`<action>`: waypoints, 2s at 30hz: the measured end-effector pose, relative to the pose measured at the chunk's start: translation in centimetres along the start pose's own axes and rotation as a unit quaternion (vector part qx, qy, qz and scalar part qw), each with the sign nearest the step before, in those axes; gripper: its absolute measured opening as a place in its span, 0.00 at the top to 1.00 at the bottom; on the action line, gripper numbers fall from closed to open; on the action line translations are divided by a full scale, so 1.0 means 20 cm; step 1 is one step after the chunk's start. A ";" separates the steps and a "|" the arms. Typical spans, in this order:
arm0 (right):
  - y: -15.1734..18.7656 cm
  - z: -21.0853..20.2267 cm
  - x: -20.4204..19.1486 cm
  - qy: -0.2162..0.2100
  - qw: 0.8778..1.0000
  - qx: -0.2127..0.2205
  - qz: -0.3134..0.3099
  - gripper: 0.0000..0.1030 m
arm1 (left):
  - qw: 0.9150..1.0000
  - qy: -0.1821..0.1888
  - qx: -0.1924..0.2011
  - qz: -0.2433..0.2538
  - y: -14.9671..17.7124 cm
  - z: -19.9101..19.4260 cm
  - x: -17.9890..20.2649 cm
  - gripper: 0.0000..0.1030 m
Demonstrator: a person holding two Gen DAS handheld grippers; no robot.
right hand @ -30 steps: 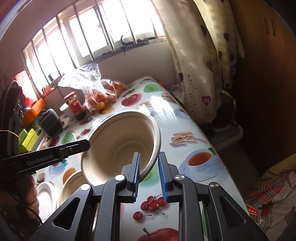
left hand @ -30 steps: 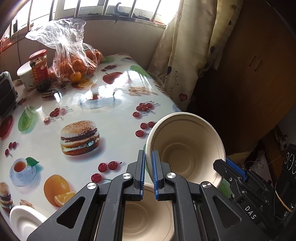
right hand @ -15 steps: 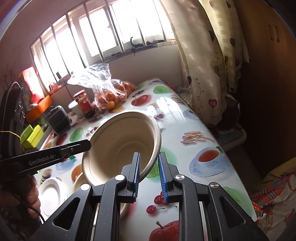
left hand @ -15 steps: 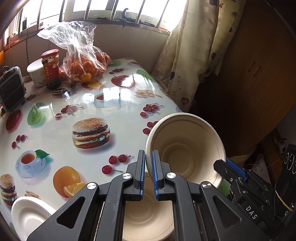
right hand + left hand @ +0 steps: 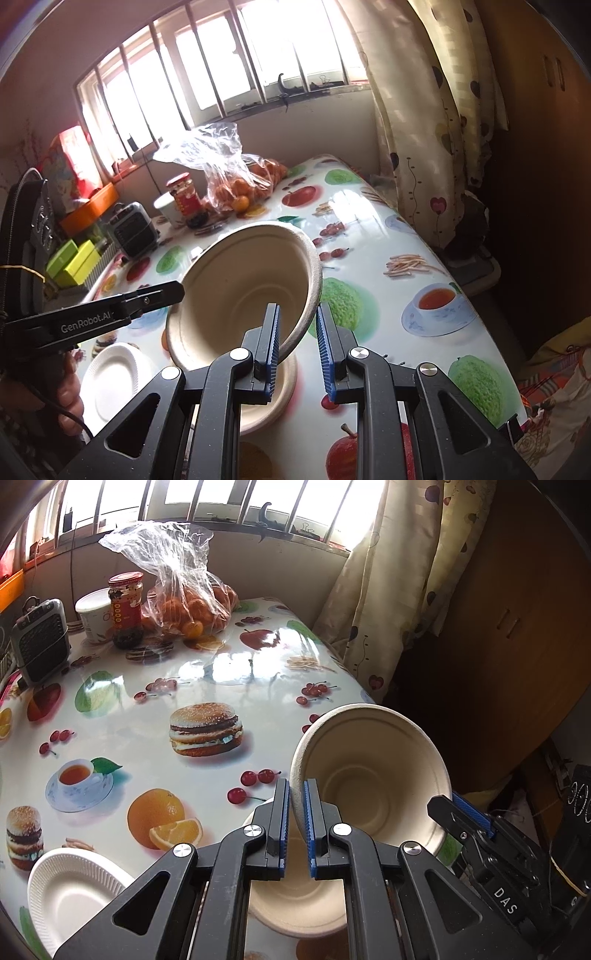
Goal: Organize plates and bowls
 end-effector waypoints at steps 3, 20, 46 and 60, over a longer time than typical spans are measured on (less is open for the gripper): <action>0.02 0.00 -0.01 -0.003 1.000 -0.001 0.000 0.81 | 1.000 -0.002 0.000 -0.001 0.02 -0.01 -0.01 0.92; 0.10 0.03 -0.07 -0.006 1.000 -0.015 -0.006 0.80 | 1.000 -0.001 -0.008 -0.016 0.12 -0.01 -0.08 0.92; 0.21 0.12 -0.08 -0.015 0.999 -0.047 -0.005 0.80 | 0.999 -0.010 -0.026 -0.037 0.21 0.04 -0.16 0.92; 0.24 0.15 -0.09 -0.018 0.998 -0.057 -0.007 0.80 | 0.998 -0.015 -0.033 -0.044 0.25 0.06 -0.19 0.92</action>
Point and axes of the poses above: each gripper's, at about its wrist camera, not at the fingertips, and z roughly the way its jaws point, x to its right, y to its underside, the point moved 10 cm from there along z, roughly the way its jaws point, and after that the axes turned 6 degrees about -x, right-handed, at the moved point
